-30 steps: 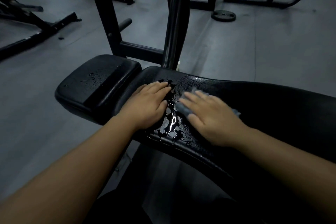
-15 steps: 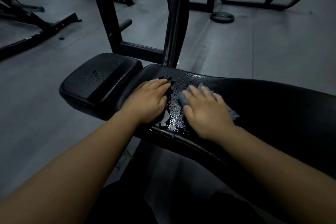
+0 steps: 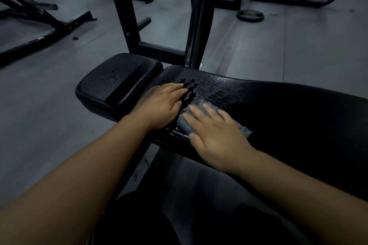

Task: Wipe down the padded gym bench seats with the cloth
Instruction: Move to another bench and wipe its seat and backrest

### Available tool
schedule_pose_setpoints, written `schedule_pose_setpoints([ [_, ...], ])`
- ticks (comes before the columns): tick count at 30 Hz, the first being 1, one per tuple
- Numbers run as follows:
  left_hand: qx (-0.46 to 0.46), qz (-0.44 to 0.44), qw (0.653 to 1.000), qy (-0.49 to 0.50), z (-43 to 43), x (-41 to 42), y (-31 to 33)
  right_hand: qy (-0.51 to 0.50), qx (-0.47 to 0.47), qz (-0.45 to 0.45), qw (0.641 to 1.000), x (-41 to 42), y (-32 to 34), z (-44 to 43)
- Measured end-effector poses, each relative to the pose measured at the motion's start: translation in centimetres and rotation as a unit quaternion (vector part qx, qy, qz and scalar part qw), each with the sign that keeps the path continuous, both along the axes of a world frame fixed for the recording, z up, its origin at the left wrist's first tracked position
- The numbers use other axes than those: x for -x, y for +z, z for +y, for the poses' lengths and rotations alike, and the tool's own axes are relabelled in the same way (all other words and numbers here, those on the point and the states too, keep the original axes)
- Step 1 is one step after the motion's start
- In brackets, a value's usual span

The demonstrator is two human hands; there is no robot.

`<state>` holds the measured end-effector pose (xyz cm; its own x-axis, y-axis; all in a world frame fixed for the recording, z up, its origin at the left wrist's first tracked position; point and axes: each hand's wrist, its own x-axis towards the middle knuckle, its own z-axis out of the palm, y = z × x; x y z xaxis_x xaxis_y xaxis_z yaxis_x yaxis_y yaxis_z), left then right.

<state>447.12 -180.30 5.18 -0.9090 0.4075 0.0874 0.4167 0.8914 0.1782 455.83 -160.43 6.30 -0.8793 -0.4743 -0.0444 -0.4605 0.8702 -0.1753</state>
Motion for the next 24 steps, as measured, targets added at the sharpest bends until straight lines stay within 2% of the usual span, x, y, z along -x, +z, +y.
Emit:
schedule_pose_setpoints([
  [2,0.019,0.005,0.999,0.033,-0.4,-0.4,-0.2,0.033,0.029,-0.050,0.998,-0.2,0.9,2.0],
  [4,0.022,-0.001,0.998,0.056,-0.5,-0.6,-0.2,-0.005,0.028,-0.069,0.997,3.2,1.2,3.5],
  [8,0.016,-0.016,0.998,0.057,-0.2,-0.5,0.1,-0.115,-0.021,-0.004,0.993,7.3,0.4,0.1],
  [10,0.011,-0.019,0.998,0.058,-0.4,-0.5,0.1,-0.061,-0.014,0.004,0.998,4.7,0.1,-1.7],
  [13,0.005,-0.010,0.998,0.056,-0.8,-0.3,0.1,0.025,0.013,0.004,1.000,2.0,0.4,0.2],
  [17,-0.008,0.003,0.998,0.059,-0.8,-0.1,-0.2,-0.130,-0.020,0.012,0.991,9.6,0.1,2.2],
  [19,-0.009,0.007,0.998,0.062,-0.6,-0.1,-0.2,-0.155,-0.027,0.022,0.987,10.6,-0.2,-0.5],
  [21,-0.017,0.005,0.998,0.066,-0.6,-0.3,-0.2,-0.081,-0.011,0.031,0.996,8.2,-0.5,-2.4],
  [23,-0.017,0.004,0.998,0.068,-0.7,-0.3,-0.2,0.013,0.016,0.026,0.999,4.5,-0.5,-1.6],
  [24,-0.017,0.008,0.997,0.068,-0.8,-0.3,-0.3,0.029,0.025,0.016,0.999,3.8,-0.3,-0.4],
])
